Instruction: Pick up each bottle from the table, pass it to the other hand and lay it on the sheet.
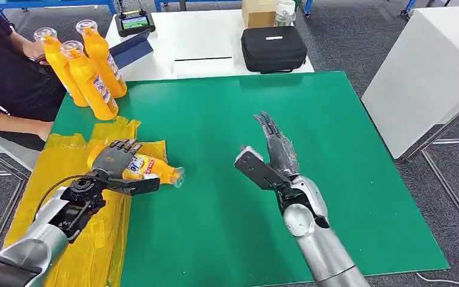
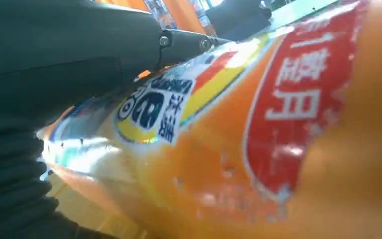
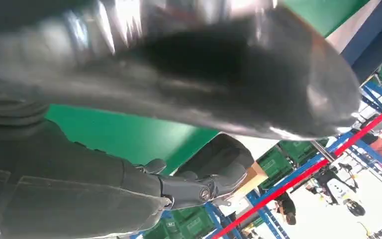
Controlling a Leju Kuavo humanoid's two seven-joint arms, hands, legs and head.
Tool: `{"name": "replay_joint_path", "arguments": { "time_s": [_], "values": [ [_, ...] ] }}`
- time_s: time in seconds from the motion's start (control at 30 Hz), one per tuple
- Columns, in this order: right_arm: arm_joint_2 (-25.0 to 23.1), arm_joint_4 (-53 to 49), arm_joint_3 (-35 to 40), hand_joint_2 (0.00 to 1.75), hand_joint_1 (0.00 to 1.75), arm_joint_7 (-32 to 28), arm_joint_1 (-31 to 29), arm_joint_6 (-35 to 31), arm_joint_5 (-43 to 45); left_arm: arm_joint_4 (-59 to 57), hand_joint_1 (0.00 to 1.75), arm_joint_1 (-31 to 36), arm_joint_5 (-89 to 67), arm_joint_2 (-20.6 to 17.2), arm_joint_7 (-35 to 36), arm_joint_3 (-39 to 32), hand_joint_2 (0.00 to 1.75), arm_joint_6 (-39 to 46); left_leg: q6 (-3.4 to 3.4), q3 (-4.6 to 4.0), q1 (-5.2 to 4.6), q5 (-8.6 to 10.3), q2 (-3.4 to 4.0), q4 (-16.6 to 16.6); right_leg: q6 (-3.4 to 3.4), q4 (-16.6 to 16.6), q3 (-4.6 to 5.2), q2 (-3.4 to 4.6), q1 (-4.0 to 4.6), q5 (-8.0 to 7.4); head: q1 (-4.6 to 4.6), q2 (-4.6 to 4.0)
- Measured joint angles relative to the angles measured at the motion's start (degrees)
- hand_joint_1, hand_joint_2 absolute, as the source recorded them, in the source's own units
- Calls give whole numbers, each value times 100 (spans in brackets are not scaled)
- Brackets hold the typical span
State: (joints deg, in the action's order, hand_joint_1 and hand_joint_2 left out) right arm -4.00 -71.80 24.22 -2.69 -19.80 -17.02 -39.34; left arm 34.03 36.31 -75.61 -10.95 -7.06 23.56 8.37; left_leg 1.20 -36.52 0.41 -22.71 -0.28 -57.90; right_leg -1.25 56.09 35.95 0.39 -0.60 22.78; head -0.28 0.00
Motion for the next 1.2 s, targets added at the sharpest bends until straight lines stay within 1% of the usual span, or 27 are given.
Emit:
{"name": "replay_joint_path", "arguments": {
  "time_s": [0.2,0.3,0.43,0.53,0.6,0.77,0.83,0.9,0.97,1.0,1.07,1.13,1.2],
  "values": [
    [13,-83,-50,0,0,20,60,-18,-77,28,0,64,375,-102,-464,112,0,-365,0,0,0,0,0,0,0,0,1,0,0,0,-2,0],
    [33,-190,-155,0,0,20,168,-26,-109,304,0,13,1057,-225,-875,116,0,-554,0,-3,2,0,0,0,0,0,3,0,0,0,-2,0],
    [55,-319,-276,0,0,20,273,-57,-173,829,0,-94,1886,-402,-1146,63,0,-829,0,-4,2,0,1,0,0,0,4,1,1,0,-2,0],
    [63,-433,-395,0,0,11,367,-114,-212,1420,0,-243,3069,-540,-1562,-235,0,-1071,0,-6,2,0,1,0,0,1,6,1,1,0,-2,0],
    [70,-514,-485,0,0,0,436,-134,-241,1870,0,-379,3848,-581,-1793,-580,0,-1095,0,-6,2,0,2,0,0,0,6,1,0,1,-2,0],
    [118,-721,-629,0,0,-33,594,-216,-282,2980,0,-802,4672,-577,-1941,-1433,0,-1004,0,-6,1,-2,4,0,0,-2,11,3,0,1,-2,0],
    [129,-791,-671,0,0,-85,657,-274,-275,3277,0,-933,5026,-483,-1996,-1690,0,-999,0,-7,0,-2,1,0,0,-3,11,1,0,2,-2,0],
    [133,-866,-721,0,0,-243,707,-392,-148,3565,0,-1061,5566,-327,-1989,-1970,0,-1183,1,-8,-1,-2,0,0,0,-3,11,0,0,2,0,0],
    [136,-981,-754,0,0,-777,764,-540,368,3867,0,-1236,6351,-32,-1902,-2188,0,-1603,1,-8,-8,-3,1,0,0,-3,11,1,-4,1,-2,0],
    [131,-1047,-761,0,0,-1096,781,-593,703,3989,0,-1328,6628,90,-1895,-2212,0,-1776,2,-8,-11,-3,1,0,-1,-3,10,0,-6,1,-2,0],
    [127,-1183,-763,0,0,-1559,777,-704,1166,4206,0,-1511,6901,383,-1895,-2201,0,-1863,2,-8,-13,-3,-1,0,-1,-4,10,-1,-8,2,-2,0],
    [109,-1345,-769,0,0,-1861,777,-767,1476,4339,0,-1666,7126,689,-1878,-2080,0,-1865,6,-9,-18,-5,-2,0,-2,-4,10,-1,-14,1,-2,0],
    [94,-1482,-776,0,0,-1956,773,-778,1600,4402,0,-1756,7239,914,-1863,-1919,0,-1762,7,-10,-19,-6,-1,0,-3,-4,10,-1,-16,0,-2,0]
  ]
}}
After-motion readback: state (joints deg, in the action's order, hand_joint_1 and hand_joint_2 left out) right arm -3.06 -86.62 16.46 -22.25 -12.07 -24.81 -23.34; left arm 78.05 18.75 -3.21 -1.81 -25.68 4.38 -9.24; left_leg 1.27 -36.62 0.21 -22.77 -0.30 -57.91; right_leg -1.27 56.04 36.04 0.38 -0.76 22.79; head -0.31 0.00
